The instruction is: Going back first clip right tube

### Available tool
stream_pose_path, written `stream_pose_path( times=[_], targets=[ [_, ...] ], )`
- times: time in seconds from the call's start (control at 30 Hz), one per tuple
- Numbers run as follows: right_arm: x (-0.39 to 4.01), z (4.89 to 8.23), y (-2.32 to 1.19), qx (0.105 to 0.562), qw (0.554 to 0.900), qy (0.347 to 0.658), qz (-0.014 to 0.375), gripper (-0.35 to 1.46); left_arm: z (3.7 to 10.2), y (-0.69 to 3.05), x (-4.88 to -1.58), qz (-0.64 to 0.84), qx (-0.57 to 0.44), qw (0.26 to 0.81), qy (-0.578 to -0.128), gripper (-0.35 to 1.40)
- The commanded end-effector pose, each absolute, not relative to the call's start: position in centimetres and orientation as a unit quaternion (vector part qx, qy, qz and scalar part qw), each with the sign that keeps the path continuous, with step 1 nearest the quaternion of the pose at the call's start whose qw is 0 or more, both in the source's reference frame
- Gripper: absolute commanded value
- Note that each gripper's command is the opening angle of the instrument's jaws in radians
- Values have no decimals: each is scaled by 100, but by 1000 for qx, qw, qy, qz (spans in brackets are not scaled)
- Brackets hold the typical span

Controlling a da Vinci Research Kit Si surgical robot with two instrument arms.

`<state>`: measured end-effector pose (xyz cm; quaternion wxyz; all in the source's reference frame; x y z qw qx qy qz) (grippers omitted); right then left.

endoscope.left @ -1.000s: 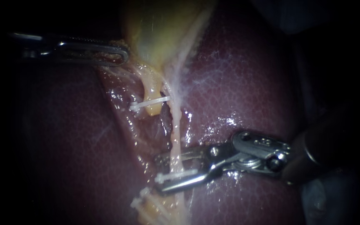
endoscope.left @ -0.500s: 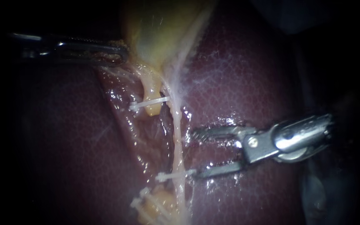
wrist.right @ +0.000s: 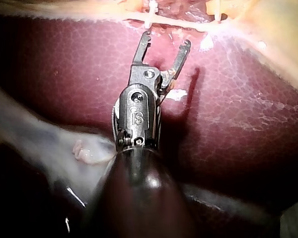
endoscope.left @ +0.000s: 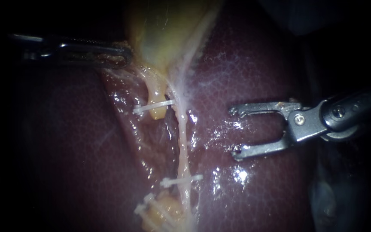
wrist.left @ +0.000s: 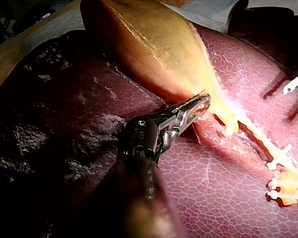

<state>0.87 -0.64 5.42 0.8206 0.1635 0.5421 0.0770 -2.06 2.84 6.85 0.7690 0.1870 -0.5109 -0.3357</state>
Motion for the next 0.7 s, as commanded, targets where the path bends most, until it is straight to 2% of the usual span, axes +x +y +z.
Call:
stream_pose_path(
  times=[0.03, 0.5, 0.7],
  targets=[
    [87, 543, -64, 163, 821, 542, 77, 50, 688, 283, -208, -336, 186, 769, -511, -35],
    [85, 543, -65, 163, 821, 541, 78, 50, 738, 273, -233, -334, 195, 767, -512, -35],
    [85, 543, -65, 163, 821, 541, 78, 50, 750, 273, -233, -337, 200, 766, -509, -35]
  ],
)
